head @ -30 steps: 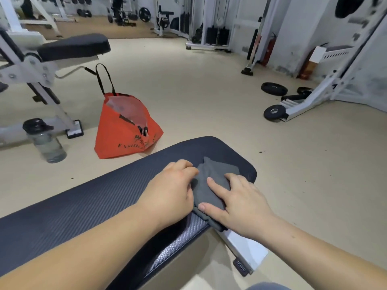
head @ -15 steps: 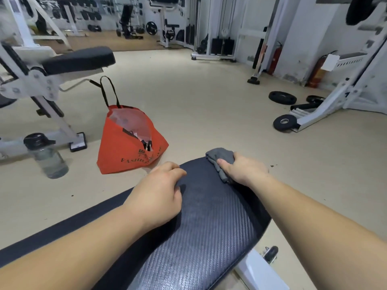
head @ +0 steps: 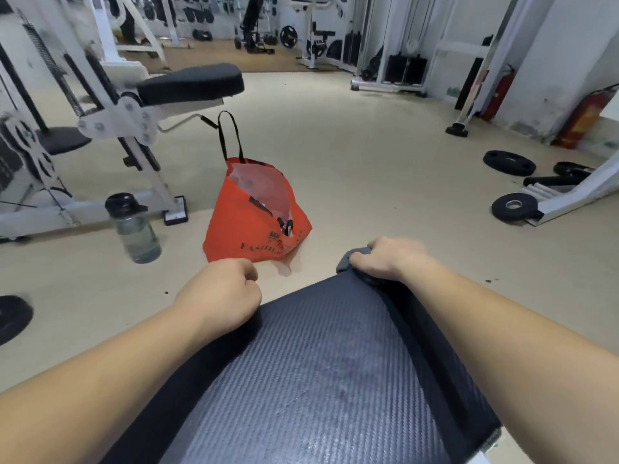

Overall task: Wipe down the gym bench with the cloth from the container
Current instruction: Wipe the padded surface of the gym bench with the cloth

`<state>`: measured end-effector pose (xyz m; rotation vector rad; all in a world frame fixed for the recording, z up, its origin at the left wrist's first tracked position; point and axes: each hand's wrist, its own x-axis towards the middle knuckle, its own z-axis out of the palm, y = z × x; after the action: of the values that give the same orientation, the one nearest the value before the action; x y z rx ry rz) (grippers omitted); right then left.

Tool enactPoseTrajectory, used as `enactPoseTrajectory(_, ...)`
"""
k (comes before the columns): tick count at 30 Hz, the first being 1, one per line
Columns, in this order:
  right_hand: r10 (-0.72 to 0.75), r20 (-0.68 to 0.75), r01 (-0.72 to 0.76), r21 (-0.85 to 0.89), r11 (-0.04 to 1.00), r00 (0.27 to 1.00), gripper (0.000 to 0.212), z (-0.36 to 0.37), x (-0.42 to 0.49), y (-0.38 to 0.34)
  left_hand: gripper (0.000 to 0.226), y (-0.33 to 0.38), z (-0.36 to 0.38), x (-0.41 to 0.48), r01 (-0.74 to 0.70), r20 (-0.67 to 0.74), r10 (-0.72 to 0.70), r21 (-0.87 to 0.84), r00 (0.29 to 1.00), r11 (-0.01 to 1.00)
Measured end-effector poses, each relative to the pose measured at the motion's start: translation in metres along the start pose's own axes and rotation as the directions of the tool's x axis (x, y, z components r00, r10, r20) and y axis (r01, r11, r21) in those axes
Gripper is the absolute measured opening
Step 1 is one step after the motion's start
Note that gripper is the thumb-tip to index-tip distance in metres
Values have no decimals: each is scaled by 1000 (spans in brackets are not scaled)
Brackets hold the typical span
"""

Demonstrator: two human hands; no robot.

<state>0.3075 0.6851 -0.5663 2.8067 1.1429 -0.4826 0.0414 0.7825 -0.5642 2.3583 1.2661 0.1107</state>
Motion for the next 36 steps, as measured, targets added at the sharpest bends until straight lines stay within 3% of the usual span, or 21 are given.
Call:
enactPoseTrajectory(8,-172,140,192,-142,971,975,45,15,-42,-104,49,-79,-28,-35,-17,19,18,-28,1000,999)
enactPoseTrajectory(13,-379,213,402,-80,912,901,69,44,-105,-205,42,-147,-55,-77,29,1,-29,21,1000,999)
enactPoseTrajectory(22,-591,225,604,15,797,774,71,93,-228,-385,39,-286,-131,-187,220,-115,-223,-42,968,975)
enactPoseTrajectory(29,-662,267,657,122,744,700,59,104,-276,-477,60,-362,-170,-244,203,-85,-225,-213,971,956)
enactPoseTrajectory(32,-703,325,643,285,710,632,39,103,-286,-507,60,-382,-180,-240,182,-77,-213,-295,974,938)
enactPoseTrajectory(34,-706,320,550,457,699,632,24,102,-278,-511,59,-388,-181,-231,164,-49,-184,-272,982,948)
enactPoseTrajectory(36,-610,326,341,600,724,722,25,99,-266,-503,68,-389,-177,-218,142,2,-143,-151,990,978)
